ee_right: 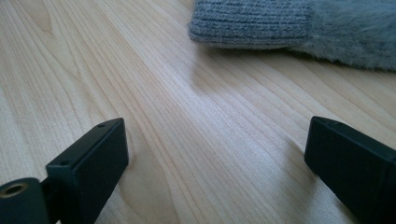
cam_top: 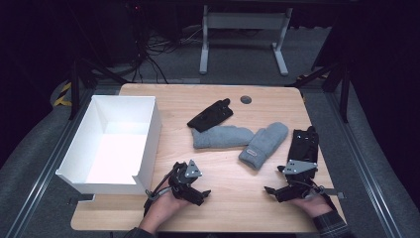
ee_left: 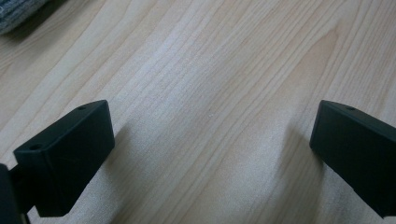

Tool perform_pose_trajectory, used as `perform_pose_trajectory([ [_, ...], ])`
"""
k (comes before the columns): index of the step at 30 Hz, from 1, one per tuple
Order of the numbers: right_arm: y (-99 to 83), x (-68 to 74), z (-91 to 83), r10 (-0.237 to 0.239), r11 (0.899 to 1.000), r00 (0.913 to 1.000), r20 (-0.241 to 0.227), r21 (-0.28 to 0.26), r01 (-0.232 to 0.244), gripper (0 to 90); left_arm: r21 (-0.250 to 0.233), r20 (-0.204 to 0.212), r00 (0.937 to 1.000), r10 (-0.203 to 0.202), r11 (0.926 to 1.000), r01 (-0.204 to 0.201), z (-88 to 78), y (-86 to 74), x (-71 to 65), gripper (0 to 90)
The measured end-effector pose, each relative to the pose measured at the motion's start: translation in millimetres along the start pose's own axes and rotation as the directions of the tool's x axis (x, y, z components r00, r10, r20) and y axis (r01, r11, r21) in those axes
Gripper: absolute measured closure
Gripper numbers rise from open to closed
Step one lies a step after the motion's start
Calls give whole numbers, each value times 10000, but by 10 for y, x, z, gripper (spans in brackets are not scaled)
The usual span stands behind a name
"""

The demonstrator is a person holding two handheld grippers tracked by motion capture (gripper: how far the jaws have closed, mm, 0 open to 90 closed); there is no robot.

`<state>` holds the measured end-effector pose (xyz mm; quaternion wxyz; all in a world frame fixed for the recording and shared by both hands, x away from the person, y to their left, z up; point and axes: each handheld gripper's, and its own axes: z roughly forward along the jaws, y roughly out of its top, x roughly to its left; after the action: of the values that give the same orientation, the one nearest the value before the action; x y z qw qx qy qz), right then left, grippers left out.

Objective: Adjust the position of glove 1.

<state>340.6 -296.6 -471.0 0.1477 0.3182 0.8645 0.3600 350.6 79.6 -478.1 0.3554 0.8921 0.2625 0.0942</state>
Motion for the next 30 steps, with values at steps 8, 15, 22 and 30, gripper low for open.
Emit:
perform_pose_trajectory([
  [8, 32, 1, -18, -55, 9998, 10000, -63, 214, 56, 149, -35, 0, 10000, -23, 10000, 23, 4, 2, -3, 0],
  [15, 169, -34, -130, 96, 10000, 9998, 164, -26, -96, 246, -35, 8, 10000, -25, 10000, 25, 1, -3, -6, 1],
  [22, 370, -129, -135, 113, 9998, 9994, 328, -183, -107, 328, -24, 29, 10000, 11, 10000, -11, -1, -4, -4, 1],
  [30, 555, -258, -133, 264, 9985, 9990, 366, -495, -246, 393, -20, 78, 10000, 55, 10000, -55, -3, -6, -4, 1],
])
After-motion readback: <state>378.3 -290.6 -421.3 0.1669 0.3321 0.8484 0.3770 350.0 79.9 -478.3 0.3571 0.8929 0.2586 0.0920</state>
